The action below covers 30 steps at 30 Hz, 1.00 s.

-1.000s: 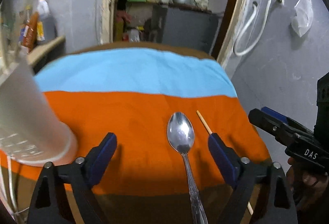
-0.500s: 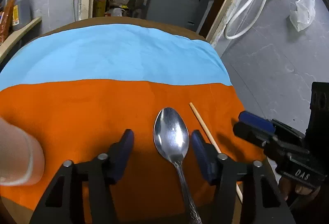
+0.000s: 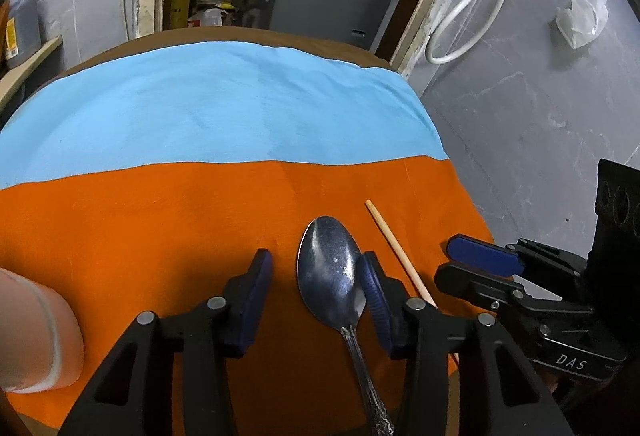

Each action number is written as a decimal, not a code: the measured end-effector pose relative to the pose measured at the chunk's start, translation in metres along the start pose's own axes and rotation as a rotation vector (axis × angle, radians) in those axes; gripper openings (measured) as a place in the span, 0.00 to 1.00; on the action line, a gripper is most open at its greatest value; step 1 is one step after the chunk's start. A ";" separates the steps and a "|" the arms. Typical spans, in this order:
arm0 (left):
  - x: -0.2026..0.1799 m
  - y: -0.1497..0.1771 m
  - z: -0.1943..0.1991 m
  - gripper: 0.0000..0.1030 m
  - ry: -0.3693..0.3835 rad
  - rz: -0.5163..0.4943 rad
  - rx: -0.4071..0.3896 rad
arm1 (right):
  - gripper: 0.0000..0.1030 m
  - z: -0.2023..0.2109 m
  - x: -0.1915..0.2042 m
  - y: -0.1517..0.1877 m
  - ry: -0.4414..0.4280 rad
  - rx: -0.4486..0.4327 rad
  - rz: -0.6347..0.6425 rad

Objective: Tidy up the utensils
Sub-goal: 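Grasp the silver spoon with the left gripper while the right gripper grasps the chopstick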

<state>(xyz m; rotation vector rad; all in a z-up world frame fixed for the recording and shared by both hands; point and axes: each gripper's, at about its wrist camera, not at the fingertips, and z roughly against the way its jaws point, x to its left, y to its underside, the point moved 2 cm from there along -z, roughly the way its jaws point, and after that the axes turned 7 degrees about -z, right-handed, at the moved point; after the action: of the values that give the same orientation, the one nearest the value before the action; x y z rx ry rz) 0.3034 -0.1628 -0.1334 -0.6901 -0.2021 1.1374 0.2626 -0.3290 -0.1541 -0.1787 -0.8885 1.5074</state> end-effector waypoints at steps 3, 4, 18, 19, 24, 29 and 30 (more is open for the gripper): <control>0.000 -0.001 -0.001 0.29 -0.010 0.003 0.005 | 0.29 -0.001 0.001 0.001 0.002 0.007 0.001; 0.001 -0.001 0.000 0.25 -0.010 0.007 0.006 | 0.29 -0.001 0.001 0.001 0.003 0.008 0.000; 0.006 0.005 0.007 0.05 -0.010 0.062 0.002 | 0.29 -0.004 -0.001 0.003 0.002 0.045 -0.005; 0.005 0.005 0.009 0.04 -0.022 0.054 0.000 | 0.29 -0.005 -0.001 0.003 0.004 0.049 -0.007; 0.002 0.006 0.023 0.03 -0.069 0.033 -0.029 | 0.29 -0.010 0.001 0.000 0.018 0.065 -0.008; 0.005 0.013 0.033 0.03 -0.094 0.039 -0.044 | 0.29 -0.020 0.009 -0.007 0.056 0.090 -0.003; 0.005 0.014 0.033 0.03 -0.097 0.039 -0.045 | 0.29 -0.023 0.010 -0.009 0.067 0.098 -0.002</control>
<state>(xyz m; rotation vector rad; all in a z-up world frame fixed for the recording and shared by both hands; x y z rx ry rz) 0.2786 -0.1419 -0.1166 -0.6819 -0.2982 1.2076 0.2815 -0.3113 -0.1604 -0.1561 -0.7595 1.5311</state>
